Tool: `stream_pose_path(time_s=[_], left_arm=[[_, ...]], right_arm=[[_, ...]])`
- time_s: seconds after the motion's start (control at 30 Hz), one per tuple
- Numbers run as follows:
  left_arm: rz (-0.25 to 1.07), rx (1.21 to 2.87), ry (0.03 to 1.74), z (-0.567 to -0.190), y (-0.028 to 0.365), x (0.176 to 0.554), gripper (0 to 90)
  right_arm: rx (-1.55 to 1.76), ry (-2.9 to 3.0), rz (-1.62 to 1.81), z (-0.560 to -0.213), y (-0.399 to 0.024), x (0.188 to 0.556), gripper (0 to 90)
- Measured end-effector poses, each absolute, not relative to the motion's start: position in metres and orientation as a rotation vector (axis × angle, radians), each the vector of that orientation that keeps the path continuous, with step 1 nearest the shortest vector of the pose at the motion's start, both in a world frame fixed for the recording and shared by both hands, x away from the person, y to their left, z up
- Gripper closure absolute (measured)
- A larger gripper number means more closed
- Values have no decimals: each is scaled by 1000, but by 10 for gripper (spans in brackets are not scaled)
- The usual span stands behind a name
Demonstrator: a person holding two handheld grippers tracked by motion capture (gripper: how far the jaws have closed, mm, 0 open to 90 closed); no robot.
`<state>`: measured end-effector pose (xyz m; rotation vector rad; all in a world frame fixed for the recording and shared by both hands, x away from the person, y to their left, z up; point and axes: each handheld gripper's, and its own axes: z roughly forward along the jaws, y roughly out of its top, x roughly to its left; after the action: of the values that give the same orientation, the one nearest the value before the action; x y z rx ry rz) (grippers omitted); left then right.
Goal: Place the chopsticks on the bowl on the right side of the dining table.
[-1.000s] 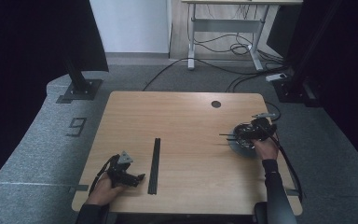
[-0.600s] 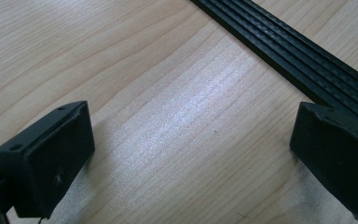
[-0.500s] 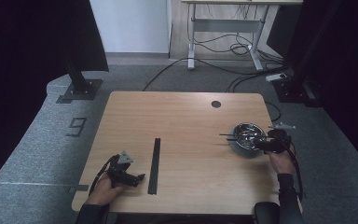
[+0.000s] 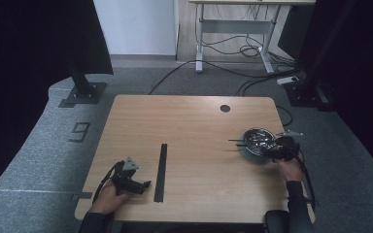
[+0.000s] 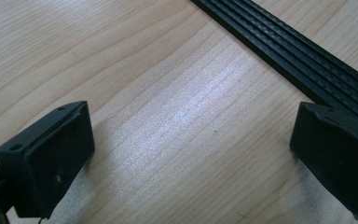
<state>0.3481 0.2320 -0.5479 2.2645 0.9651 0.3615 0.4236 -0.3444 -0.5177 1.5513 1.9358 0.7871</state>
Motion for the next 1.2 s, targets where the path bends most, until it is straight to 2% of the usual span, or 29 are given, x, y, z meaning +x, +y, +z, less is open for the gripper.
stream_pose_path(time_s=[0.27,0.47,0.83,1.2], left_arm=[[362,2264,965,-548,232,348,0],[361,2264,965,-548,232,348,0],[361,2263,966,-548,232,348,0],[362,2264,965,-548,232,348,0]], right_arm=[[1546,1933,790,-514,-346,420,58],[1520,1979,785,-507,-348,411,2],[1466,1956,862,-494,-351,381,0],[1441,1987,861,-498,-352,361,0]])
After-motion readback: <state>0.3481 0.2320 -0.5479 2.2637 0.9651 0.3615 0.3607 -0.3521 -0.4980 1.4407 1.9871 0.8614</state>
